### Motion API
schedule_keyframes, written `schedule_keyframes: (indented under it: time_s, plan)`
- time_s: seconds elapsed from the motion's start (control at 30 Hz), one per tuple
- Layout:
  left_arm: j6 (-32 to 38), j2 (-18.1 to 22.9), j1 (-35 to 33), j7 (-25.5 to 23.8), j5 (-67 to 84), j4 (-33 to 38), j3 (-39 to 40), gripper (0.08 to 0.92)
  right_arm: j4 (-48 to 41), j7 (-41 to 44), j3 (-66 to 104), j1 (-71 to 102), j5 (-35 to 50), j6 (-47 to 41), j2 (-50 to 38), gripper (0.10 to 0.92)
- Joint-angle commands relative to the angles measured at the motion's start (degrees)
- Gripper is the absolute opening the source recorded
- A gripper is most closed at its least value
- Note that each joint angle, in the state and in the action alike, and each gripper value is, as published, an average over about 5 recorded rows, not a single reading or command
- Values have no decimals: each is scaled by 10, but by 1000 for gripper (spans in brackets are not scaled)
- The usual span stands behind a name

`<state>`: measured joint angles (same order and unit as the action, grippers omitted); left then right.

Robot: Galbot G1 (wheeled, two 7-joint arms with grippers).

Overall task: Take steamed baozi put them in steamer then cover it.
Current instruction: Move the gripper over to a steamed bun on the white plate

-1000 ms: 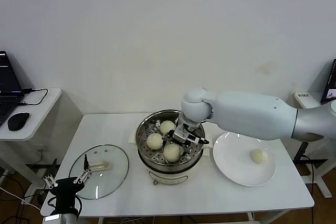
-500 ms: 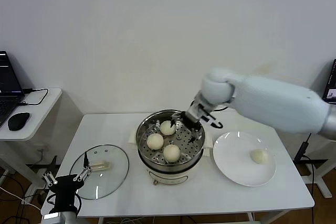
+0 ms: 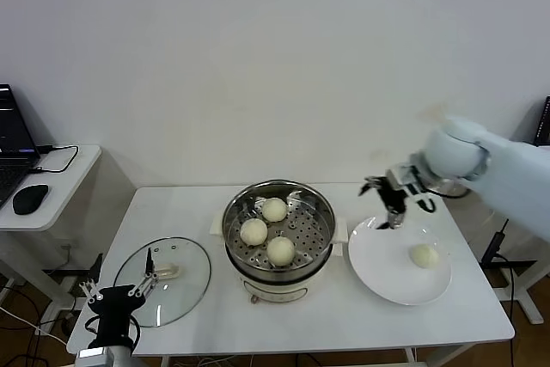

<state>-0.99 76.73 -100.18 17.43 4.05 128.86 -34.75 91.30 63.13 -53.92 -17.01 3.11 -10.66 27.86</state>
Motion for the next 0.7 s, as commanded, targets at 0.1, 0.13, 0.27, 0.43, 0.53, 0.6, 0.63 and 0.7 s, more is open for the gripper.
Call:
schedule_keyframes:
  time_s: [0.1,0.13,0.27,0.43,0.53,0.6,0.63,0.7]
  plan:
    - [-1,-3,-2,0,-1,0,0,823,-48,-1,222,273,-90,-2,-81,823]
    - [-1,-3,-2,-1,-1,0,-1,823,-57,-2,235,288,-95,0,-77,823]
    - [-1,-2,-5,-1,-3,0,-2,823,-99,-3,283,344,-120,9,-55,823]
    - [-1,-1,-9,-1,-4,-1,-6,823,-148,-10,291,352,-138,20,-27,823]
    - [-1,0,-10,-1,-4,-2,-8,823,-177,-17,288,346,-151,21,-7,823]
    - [-1,1,-10,-1,-5,-3,-8,823,-196,-20,287,342,-158,22,8,823]
    - [-1,2,-10,-1,-5,-3,-8,823,-203,-21,287,340,-162,22,16,823]
    - [-1,2,-11,-1,-5,-3,-9,823,-217,-22,285,337,-168,23,28,823]
